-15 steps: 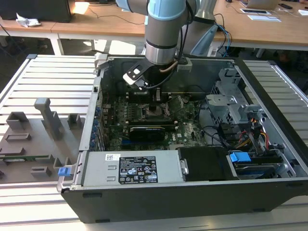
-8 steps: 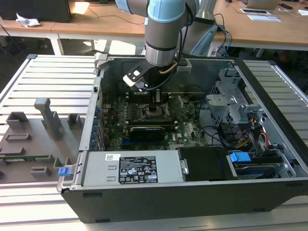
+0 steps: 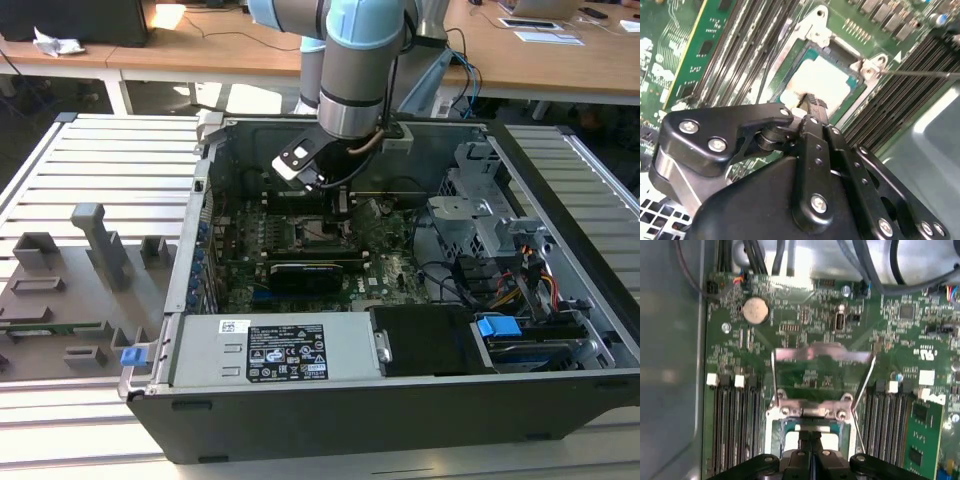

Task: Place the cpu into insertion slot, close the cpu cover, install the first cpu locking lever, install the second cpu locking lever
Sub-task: 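Place the cpu into insertion slot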

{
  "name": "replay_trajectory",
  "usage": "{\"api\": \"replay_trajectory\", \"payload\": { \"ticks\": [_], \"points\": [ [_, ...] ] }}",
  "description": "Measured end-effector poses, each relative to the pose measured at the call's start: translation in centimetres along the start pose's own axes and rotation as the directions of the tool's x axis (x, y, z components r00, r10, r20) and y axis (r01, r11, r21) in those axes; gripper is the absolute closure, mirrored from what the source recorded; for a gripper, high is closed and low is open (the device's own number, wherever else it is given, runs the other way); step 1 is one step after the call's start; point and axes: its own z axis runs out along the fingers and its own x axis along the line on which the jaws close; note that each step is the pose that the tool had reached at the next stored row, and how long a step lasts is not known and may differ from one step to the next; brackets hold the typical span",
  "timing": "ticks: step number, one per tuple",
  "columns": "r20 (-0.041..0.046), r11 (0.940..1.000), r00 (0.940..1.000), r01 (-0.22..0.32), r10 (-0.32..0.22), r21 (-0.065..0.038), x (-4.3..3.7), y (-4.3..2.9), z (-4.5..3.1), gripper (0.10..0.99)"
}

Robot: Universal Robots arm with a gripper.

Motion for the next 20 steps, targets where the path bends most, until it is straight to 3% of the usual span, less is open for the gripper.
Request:
{"api": "replay_trajectory", "payload": {
  "ticks": [2, 6, 20],
  "points": [
    [-0.0017, 1.0, 1.0, 0.0, 0.0, -0.001, 0.02, 0.09, -0.19, 0.98],
    [0.0003, 1.0, 1.0, 0.0, 0.0, 0.0, -0.03, 0.02, -1.8, 0.98],
    [0.0005, 1.0, 1.0, 0.0, 0.0, 0.0, -0.07, -0.07, -3.97, 0.98]
  ]
}}
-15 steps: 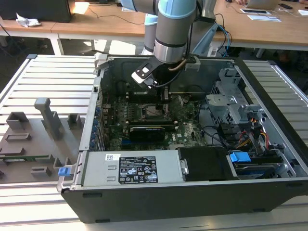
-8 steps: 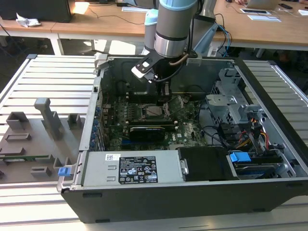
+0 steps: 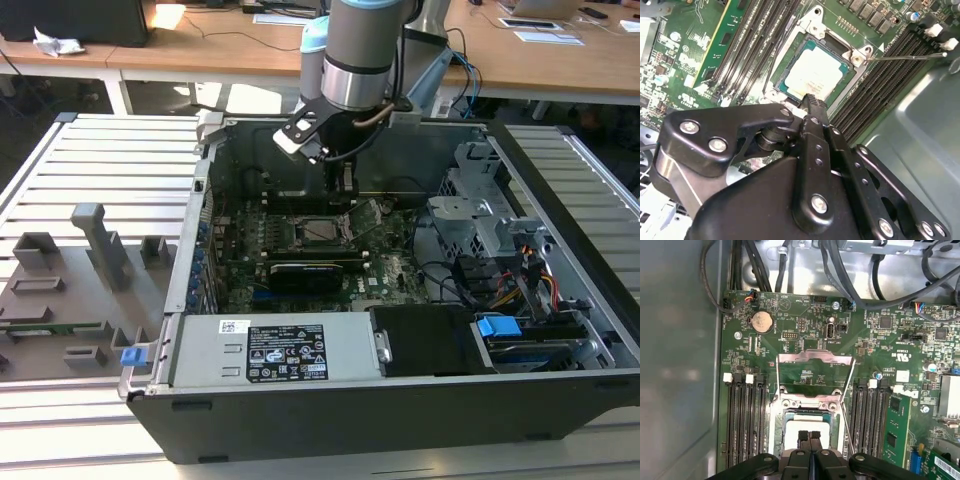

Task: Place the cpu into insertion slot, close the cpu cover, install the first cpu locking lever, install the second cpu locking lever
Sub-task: 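Place the cpu into insertion slot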

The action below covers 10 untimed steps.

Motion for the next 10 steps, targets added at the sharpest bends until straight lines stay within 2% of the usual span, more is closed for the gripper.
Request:
{"api": "replay_trajectory", "payload": {
  "ticks": [2, 5, 10],
  "points": [
    [0.0001, 1.0, 1.0, 0.0, 0.0, 0.0, -0.01, -0.03, -0.85, 0.98],
    [0.0, 1.0, 1.0, 0.0, 0.0, 0.0, -0.03, -0.07, -1.63, 0.98],
    [-0.0001, 1.0, 1.0, 0.0, 0.0, 0.0, -0.03, -0.07, -1.64, 0.98]
  ]
}}
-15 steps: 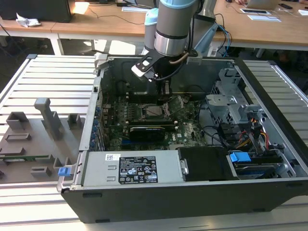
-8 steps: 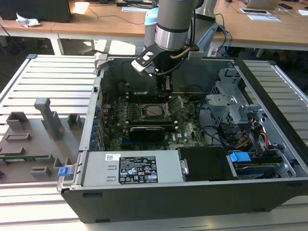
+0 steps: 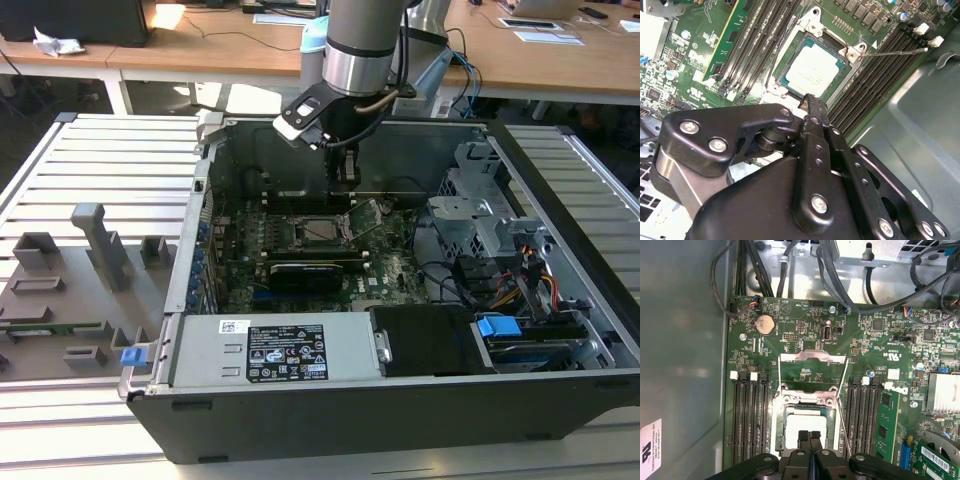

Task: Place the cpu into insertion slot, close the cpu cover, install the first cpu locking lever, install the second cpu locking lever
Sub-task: 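Place the cpu into insertion slot, then close the cpu cover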

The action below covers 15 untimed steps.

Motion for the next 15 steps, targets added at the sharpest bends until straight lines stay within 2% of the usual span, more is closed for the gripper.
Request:
{"api": "replay_trajectory", "payload": {
  "ticks": [15],
  "points": [
    [0.0, 1.0, 1.0, 0.0, 0.0, 0.0, 0.0, 0.0, -0.09, 0.98]
  ]
}}
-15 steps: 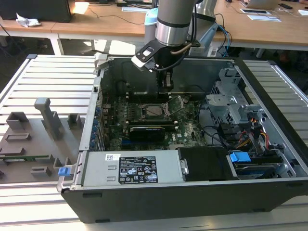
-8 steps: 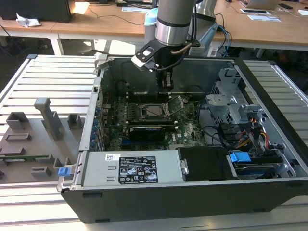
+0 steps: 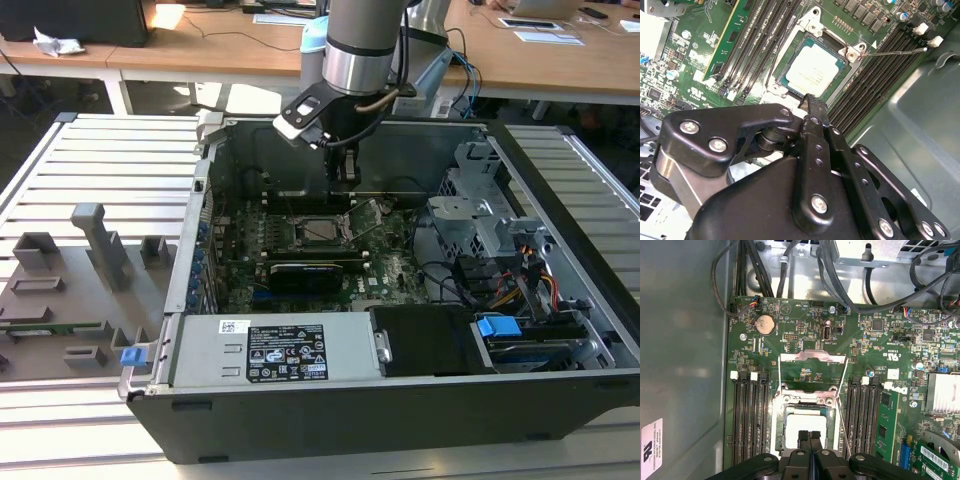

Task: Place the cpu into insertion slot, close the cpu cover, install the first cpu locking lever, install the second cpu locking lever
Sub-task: 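Close the cpu cover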

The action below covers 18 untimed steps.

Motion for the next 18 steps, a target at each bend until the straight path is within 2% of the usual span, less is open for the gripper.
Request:
{"api": "replay_trajectory", "payload": {
  "ticks": [6, 15, 18],
  "points": [
    [0.0004, 1.0, 1.0, 0.0, 0.0, 0.0, -0.03, 0.44, -0.16, 0.98],
    [0.0003, 1.0, 1.0, 0.0, 0.0, 0.0, -0.05, 0.39, -1.44, 0.98],
    [0.0004, 1.0, 1.0, 0.0, 0.0, 0.0, -0.05, 0.38, -1.65, 0.98]
  ]
}}
